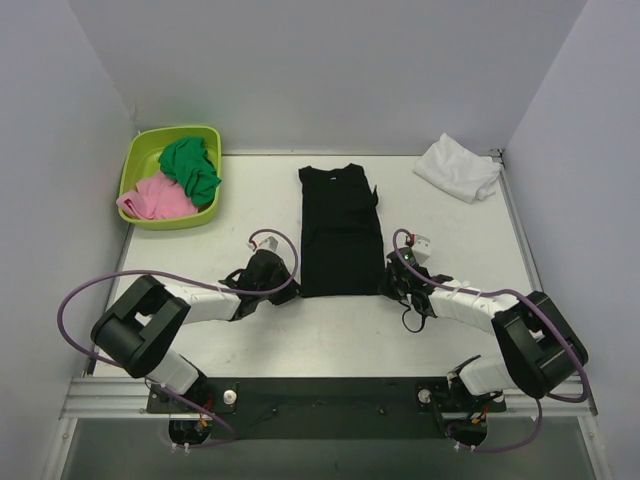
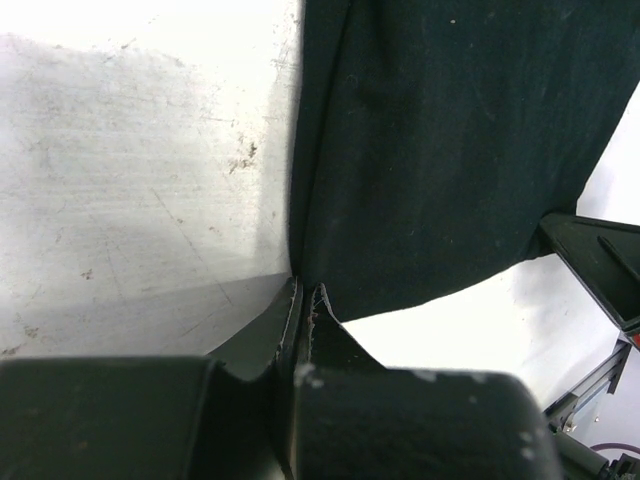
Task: Fold and stack the t-shirts
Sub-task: Grab one side of the 2/3 rectangular tshirt with both arms, then fold the long partially folded tshirt into a neat square
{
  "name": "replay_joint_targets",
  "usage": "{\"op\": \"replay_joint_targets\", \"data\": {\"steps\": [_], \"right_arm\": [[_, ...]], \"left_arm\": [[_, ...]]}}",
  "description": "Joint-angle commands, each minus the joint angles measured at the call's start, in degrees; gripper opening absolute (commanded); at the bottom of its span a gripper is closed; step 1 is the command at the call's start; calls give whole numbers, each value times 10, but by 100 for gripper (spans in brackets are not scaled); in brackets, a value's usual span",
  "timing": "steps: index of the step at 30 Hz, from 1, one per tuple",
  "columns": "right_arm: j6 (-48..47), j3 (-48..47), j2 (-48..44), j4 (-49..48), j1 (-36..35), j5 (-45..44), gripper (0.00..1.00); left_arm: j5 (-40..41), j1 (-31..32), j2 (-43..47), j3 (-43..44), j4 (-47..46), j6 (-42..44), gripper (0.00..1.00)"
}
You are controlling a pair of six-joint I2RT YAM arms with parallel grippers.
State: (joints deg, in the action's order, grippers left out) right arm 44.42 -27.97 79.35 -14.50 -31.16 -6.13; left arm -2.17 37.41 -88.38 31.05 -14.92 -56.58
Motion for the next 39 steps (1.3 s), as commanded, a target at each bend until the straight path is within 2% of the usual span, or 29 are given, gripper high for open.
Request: {"op": "replay_joint_targets", "data": {"steps": [1, 4, 6, 10, 14, 17, 21, 25, 31, 34, 39], "right_arm": [[5, 17, 2, 25, -5, 3, 0], [10, 22, -26, 46, -28, -10, 0], [22, 34, -45, 60, -43, -30, 0], [53, 55, -117, 130, -127, -84, 0], [100, 65, -197, 210, -220, -151, 0], [122, 49, -251, 268, -278, -199, 0], [119, -24, -284, 341, -326, -253, 0], [94, -87, -274, 362, -336, -283, 0], [31, -175, -218, 362, -310, -300, 0], [-1, -214, -188, 352, -266, -275, 0], [-66, -284, -134, 323, -196, -231, 0]], "left_arm": [[12, 7, 22, -27, 25, 3, 0], [17, 32, 53, -44, 38, -5, 0], [50, 52, 81, -50, 58, -18, 0], [95, 114, 143, -85, 95, -56, 0], [148, 194, 251, -108, 147, -105, 0], [185, 222, 334, -99, 228, -118, 0], [210, 246, 408, -53, 312, -109, 0], [234, 246, 437, 12, 377, -80, 0], [270, 230, 411, 123, 410, -20, 0], [252, 196, 376, 161, 399, 17, 0], [196, 97, 318, 212, 365, 66, 0]]}}
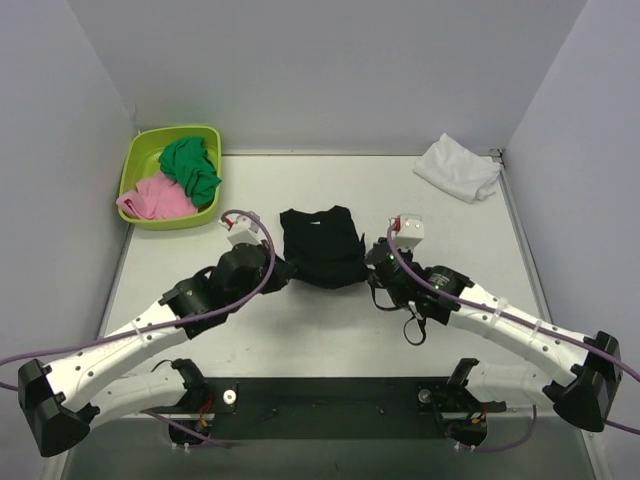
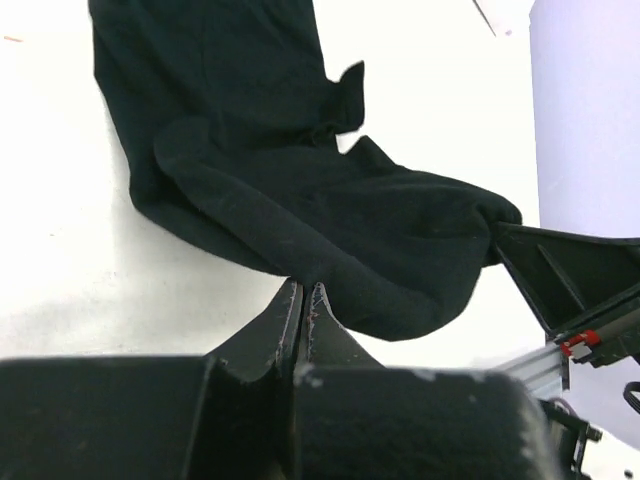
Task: Fold and stack the t-shirts
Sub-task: Fold the long partially folded tshirt into a neat square
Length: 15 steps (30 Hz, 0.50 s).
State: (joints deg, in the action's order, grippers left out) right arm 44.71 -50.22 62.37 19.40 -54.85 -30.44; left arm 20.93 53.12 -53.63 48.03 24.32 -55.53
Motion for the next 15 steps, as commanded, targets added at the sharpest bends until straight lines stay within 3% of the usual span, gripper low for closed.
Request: {"op": "replay_joint_targets", "data": {"steps": [1, 5, 15], "right_arm": [[-76, -73, 46, -19, 54, 23, 0], [-97, -126, 94, -34, 139, 97, 0], [-103, -250, 284, -53, 214, 221, 0]], "left_arm": [[-47, -73, -39, 48, -36, 57, 0], [-81, -116, -88, 70, -58, 70, 0], [-139, -205, -198, 97, -122, 66, 0]]}}
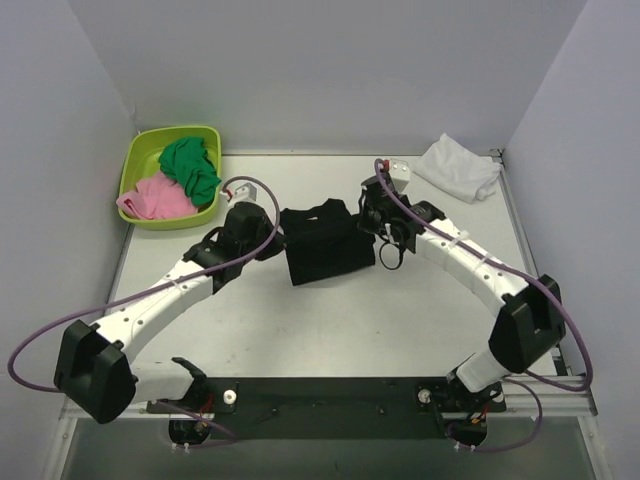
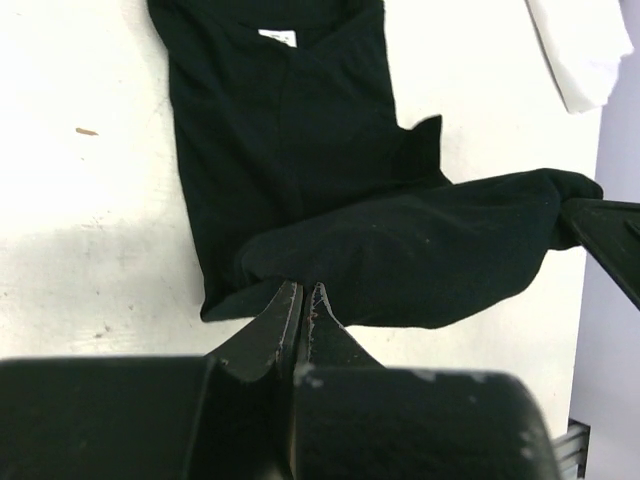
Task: Fold and stack the t-shirts
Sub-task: Fold the long partially folded tshirt into a neat square
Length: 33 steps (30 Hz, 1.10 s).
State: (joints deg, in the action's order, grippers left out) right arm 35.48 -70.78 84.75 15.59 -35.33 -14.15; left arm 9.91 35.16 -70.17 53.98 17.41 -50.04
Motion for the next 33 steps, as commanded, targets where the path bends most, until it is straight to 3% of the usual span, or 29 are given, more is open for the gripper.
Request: {"op": "replay_joint_targets", "data": {"steps": [1, 12, 16, 17, 18, 19, 20, 21, 22, 25, 33], "right_arm": [[-11, -53, 74, -15, 23, 66, 0], [-9, -198, 246, -50, 82, 138, 0], [-9, -252, 305, -50, 94, 154, 0], [-8, -261, 315, -55, 98, 151, 2], [-7, -274, 341, -57, 101, 150, 9], [-7, -298, 353, -59, 102, 150, 25], [-9, -316, 366, -58, 105, 150, 32], [-11, -327, 384, -58, 108, 149, 40], [-14, -341, 389, -58, 108, 147, 66], [-31, -331, 371, -81, 109, 118, 100], [-43, -199, 237, -143, 90, 112, 100]], "left_arm": [[-37, -31, -48, 46, -57, 9, 0], [-85, -133, -175, 95, -112, 6, 0], [-97, -157, -259, 129, -130, 10, 0], [-99, -162, -274, 135, -138, 12, 0], [-99, -167, -291, 150, -149, 12, 0], [-99, -177, -322, 157, -157, 10, 16], [-99, -184, -336, 166, -164, 8, 68], [-99, -188, -349, 179, -184, 8, 93], [-115, -197, -366, 184, -192, 8, 94], [-128, -207, -367, 201, -213, 15, 94], [-154, -181, -251, 172, -187, 19, 95]]}}
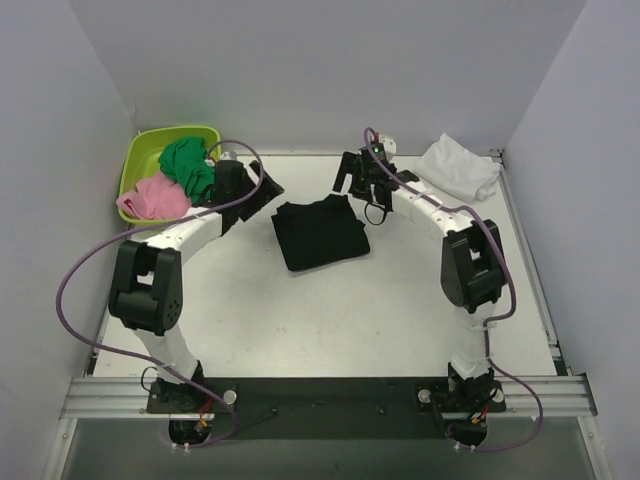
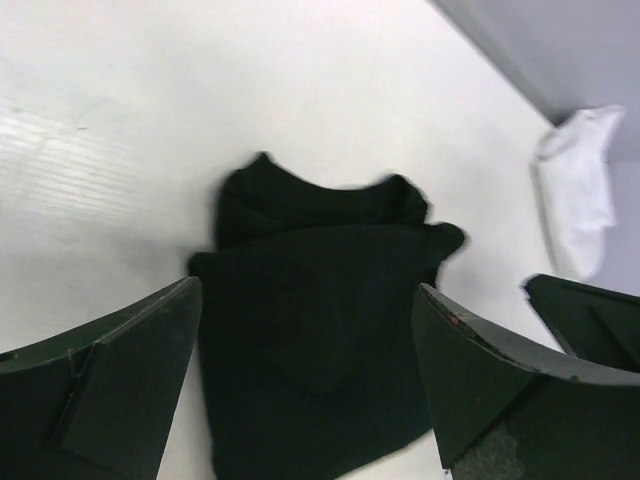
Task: Fold and stack the t-shirts
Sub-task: Fold the long partially folded tshirt into a neat square
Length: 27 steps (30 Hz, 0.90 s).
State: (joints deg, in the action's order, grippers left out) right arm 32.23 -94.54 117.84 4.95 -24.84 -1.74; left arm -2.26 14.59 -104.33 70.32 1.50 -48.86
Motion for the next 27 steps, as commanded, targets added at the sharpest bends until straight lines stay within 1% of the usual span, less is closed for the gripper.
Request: {"op": "replay_joint_targets", "data": {"steps": [1, 2, 3, 4, 5, 7, 9, 10, 14, 15, 19, 21, 27], "right_arm": [[-5, 52, -103, -41, -21, -12, 100], [-4, 63, -110, -43, -23, -16, 100], [-6, 75, -117, -44, -22, -24, 100], [-13, 74, -116, -36, -20, -47, 100], [-16, 67, -106, -25, -6, -51, 100], [-24, 35, -94, 9, 10, -49, 100], [-30, 17, -82, 23, 29, -42, 100], [-33, 12, -82, 27, 34, -23, 100], [-16, 9, -80, 34, 47, 54, 100], [-14, 14, -82, 35, 45, 60, 100], [-8, 62, -110, 10, 36, 69, 100], [2, 70, -112, 3, 36, 97, 100], [23, 55, -104, 7, 20, 144, 100]], "left_arm": [[-33, 37, 108, 3, -26, 6, 95], [-32, 46, 116, -7, -24, 6, 95], [-32, 70, 122, -13, -23, 6, 95], [-37, 81, 126, -16, -25, 3, 95], [-51, 90, 125, -19, -25, -1, 95], [-64, 116, 114, -23, -31, -7, 95], [-70, 140, 103, -34, -63, -7, 95], [-70, 147, 87, -35, -71, -4, 96], [-85, 155, 28, -30, -114, -13, 96], [-90, 155, 8, -29, -120, -14, 96], [-92, 156, -24, -32, -139, -11, 96], [-96, 156, -35, -37, -146, -11, 96], [-108, 162, -30, -138, -226, -35, 96]]}}
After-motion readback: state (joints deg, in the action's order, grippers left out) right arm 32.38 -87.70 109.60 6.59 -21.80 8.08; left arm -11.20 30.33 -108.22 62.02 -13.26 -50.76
